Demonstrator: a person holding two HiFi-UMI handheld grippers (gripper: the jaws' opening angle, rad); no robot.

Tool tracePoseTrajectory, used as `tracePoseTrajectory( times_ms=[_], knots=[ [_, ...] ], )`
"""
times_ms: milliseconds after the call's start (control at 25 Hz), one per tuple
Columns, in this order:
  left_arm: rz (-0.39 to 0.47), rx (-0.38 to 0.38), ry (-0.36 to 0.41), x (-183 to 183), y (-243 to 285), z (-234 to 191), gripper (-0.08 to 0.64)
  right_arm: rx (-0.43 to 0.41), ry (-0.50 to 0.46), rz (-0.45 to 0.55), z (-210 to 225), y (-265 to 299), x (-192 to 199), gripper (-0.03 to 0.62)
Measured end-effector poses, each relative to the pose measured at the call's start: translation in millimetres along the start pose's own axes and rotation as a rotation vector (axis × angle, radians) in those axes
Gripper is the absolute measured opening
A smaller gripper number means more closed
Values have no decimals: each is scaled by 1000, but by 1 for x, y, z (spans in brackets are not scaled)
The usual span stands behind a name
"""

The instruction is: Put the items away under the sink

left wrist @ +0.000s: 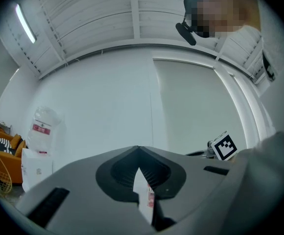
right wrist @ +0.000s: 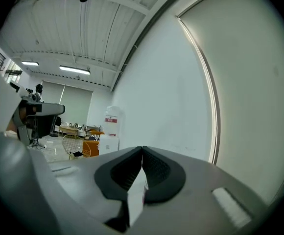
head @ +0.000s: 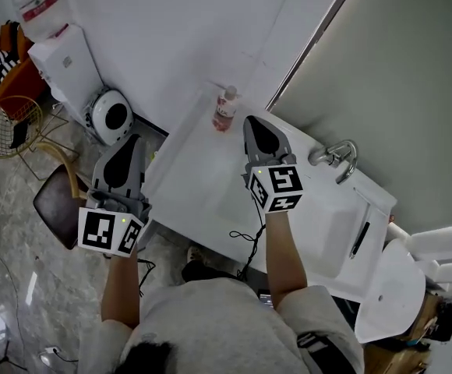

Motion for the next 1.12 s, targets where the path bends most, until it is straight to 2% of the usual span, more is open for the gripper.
tracePoseTrajectory(
  times_ms=[240, 440, 560, 680, 1120],
  knots=[
    [-42, -54, -6, 15, 7, -13, -2, -64, 43, -79, 4, 39, 46, 61],
    [-70, -107, 0, 20, 9, -24, -2, -112, 58, -140, 6, 72, 77, 151],
    [-84, -130, 6, 21, 10, -29, -2, -123, 53, -164, 9, 89, 90, 234],
    [-96, -146, 9, 23, 11, -33, -2, -133, 64, -186, 11, 103, 105, 277],
    [-137, -166, 16, 32, 10, -41, -2, -133, 83, -230, 7, 139, 143, 307]
  ],
)
Point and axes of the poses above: the fingertips, and each gripper's own axes: y forward along the fingers, z to its right, x out of its underside, the point moved 8 cm from there along -y, backward along the fingers, and after that the axes turned 15 degrees about -y, right-handed, at the moved point
